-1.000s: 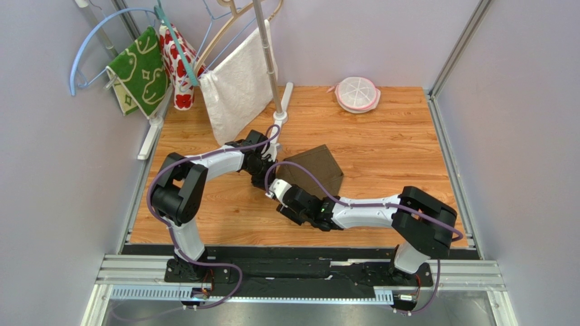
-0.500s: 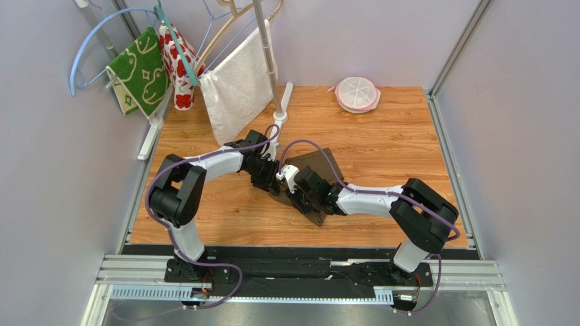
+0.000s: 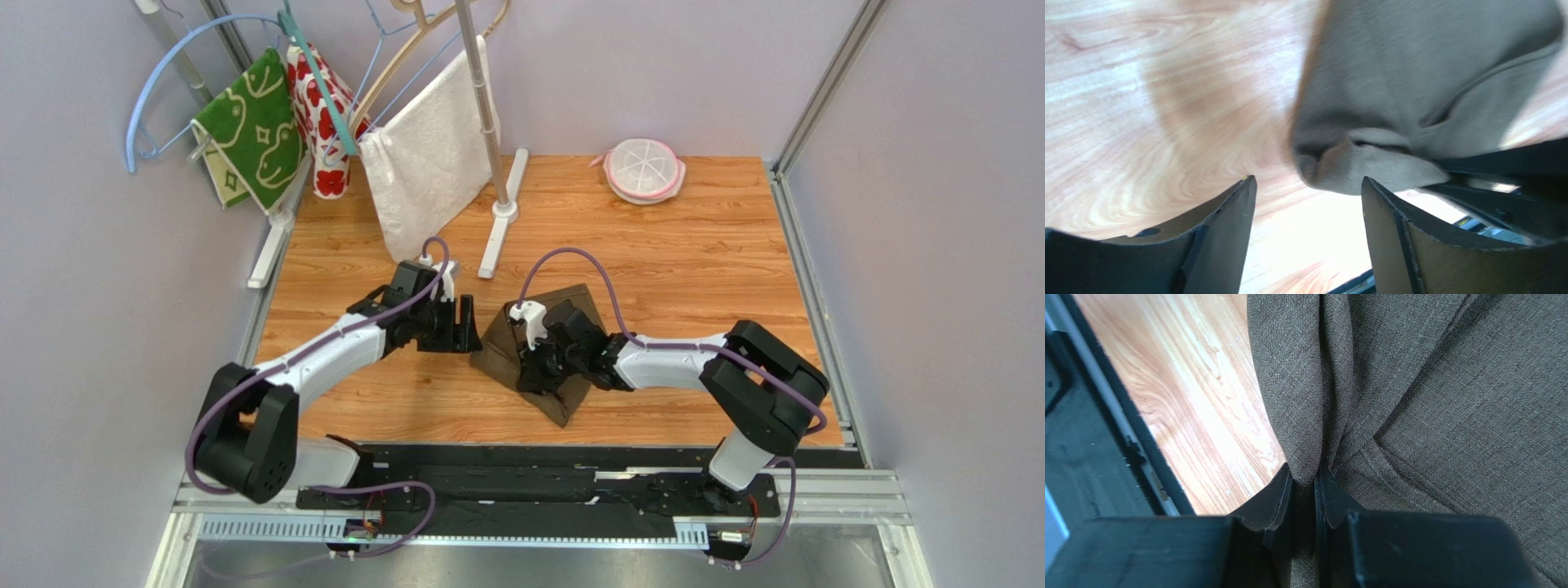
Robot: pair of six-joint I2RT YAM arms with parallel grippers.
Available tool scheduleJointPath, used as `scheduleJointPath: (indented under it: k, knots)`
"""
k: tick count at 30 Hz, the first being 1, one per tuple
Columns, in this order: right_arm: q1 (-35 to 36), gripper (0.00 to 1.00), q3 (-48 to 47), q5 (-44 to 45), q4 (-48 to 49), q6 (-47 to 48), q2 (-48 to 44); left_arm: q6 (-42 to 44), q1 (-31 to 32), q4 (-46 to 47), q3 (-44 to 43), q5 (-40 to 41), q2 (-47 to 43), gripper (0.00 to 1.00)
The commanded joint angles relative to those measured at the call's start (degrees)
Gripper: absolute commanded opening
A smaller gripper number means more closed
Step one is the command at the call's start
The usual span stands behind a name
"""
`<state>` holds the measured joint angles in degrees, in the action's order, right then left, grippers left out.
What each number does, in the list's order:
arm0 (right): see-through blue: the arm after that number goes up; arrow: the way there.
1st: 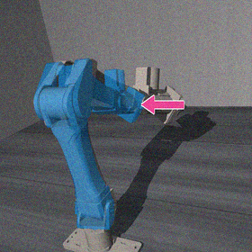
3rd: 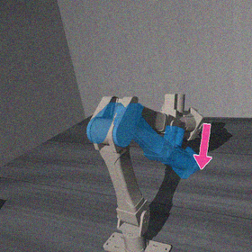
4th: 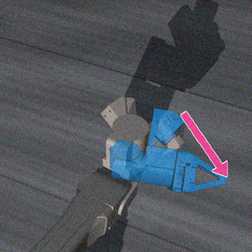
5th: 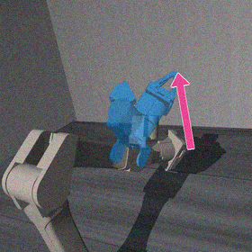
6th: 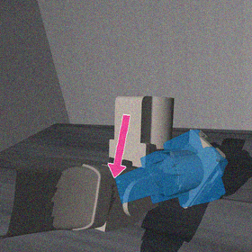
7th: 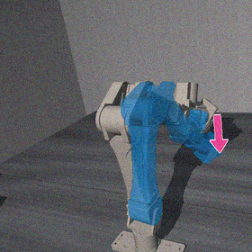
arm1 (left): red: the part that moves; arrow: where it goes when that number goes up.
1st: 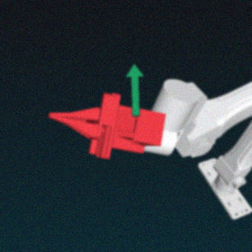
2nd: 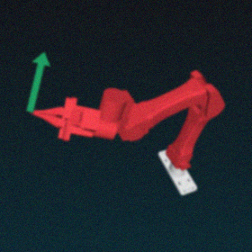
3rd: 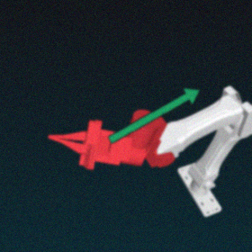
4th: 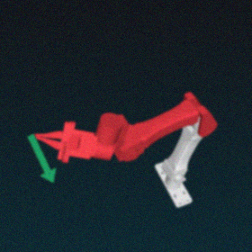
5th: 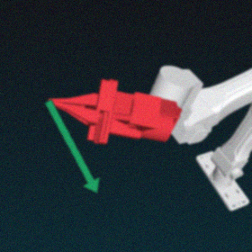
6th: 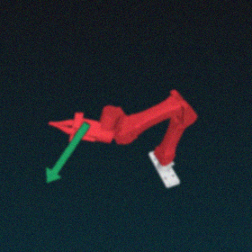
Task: Fold the napkin, place the utensils inside, and roll it up
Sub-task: Roll the napkin with the utensil
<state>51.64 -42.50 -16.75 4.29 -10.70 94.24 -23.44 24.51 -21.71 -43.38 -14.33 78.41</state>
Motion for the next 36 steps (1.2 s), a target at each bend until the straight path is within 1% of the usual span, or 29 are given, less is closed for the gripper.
scheduleJointPath:
  k: [1, 2, 6, 9, 13, 17, 20, 21, 23, 24, 26, 27, 28, 29, 30, 31, 33, 34, 35, 36]
  knots:
    - [-0.8, 0.06, 4.3, -7.4, -4.8, -3.0, 4.4, -6.6, -0.2, 12.5, 6.1, -4.3, -5.0, 0.73]
    - [-1.1, 0.06, 4.5, -8.1, -2.8, -3.2, 4.8, -7.0, -0.2, 13.7, 7.4, -6.7, -4.7, 0.73]
    - [-2.0, 0.05, 4.4, -9.8, -2.1, -3.5, 6.0, -8.5, -0.2, 17.0, 8.5, -7.7, -2.7, 0.74]
    - [-2.2, 0.05, 4.4, -10.3, -1.7, -3.8, 6.1, -9.9, -0.5, 17.2, 8.3, -7.0, -0.8, 0.74]
    - [-2.5, 0.05, 4.6, -10.1, -1.5, -3.8, 6.2, -12.2, -1.2, 17.8, 9.2, -4.0, 0.1, 0.73]
    - [-2.6, 0.05, 4.5, -10.3, -1.5, -3.8, 6.3, -11.9, -1.2, 18.0, 9.4, -2.1, 0.0, 0.69]
    - [-2.8, 0.05, 4.5, -10.4, -1.5, -3.7, 6.4, -10.8, -1.2, 17.8, 9.6, -1.6, -0.5, 0.64]
    - [-2.9, 0.05, 4.5, -10.4, -1.6, -3.8, 6.5, -10.6, -1.2, 17.8, 9.8, -1.7, -0.5, 0.59]
    - [-2.9, 0.05, 4.4, -10.3, -1.7, -3.9, 6.6, -9.7, -1.2, 18.0, 9.8, -1.8, -0.2, 0.53]
    - [-2.9, 0.05, 4.4, -10.2, -1.7, -3.8, 6.6, -9.5, -1.2, 18.0, 9.8, -1.8, 0.2, 0.46]
    - [-2.9, 0.05, 4.3, -10.2, -1.9, -3.9, 6.3, -8.5, -1.2, 17.9, 9.3, -2.5, 1.7, 0.41]
    - [-2.9, 0.05, 4.2, -10.0, -2.1, -4.0, 6.1, -8.1, -1.2, 17.8, 9.0, -2.9, 2.4, 0.33]
    - [-2.9, 0.06, 4.1, -10.0, -2.3, -4.1, 5.9, -7.5, -1.2, 17.3, 8.3, -3.6, 3.1, 0.30]
    - [-2.9, 0.08, 4.0, -9.9, -2.6, -4.2, 5.6, -7.1, -1.2, 16.9, 8.0, -3.8, 4.6, 0.25]
    - [-2.9, 0.10, 3.7, -9.5, -3.0, -4.2, 4.8, -6.4, -1.2, 15.4, 7.5, -3.7, 5.3, 0.16]
    - [-2.9, 0.13, 3.5, -9.4, -3.3, -4.2, 4.3, -6.1, -1.2, 14.7, 6.8, -3.1, 6.2, 0.13]
    - [-2.9, 0.26, 2.4, -8.9, -4.0, -4.2, 2.2, -5.2, -1.2, 12.0, 6.0, -2.5, 7.3, 0.03]
    - [-2.9, 0.33, 1.9, -8.7, -6.2, -4.0, 1.1, -4.2, -1.2, 11.0, 5.0, -1.9, 8.5, 0.01]
    - [-2.9, 0.43, 1.4, -8.4, -8.1, -3.9, 0.3, -3.7, -1.2, 10.1, 4.4, -1.8, 9.0, 0.00]
    - [-2.9, 0.46, -0.1, -7.2, -9.3, -3.7, -2.0, -3.0, -1.2, 8.6, 3.9, -1.6, 9.6, 0.00]
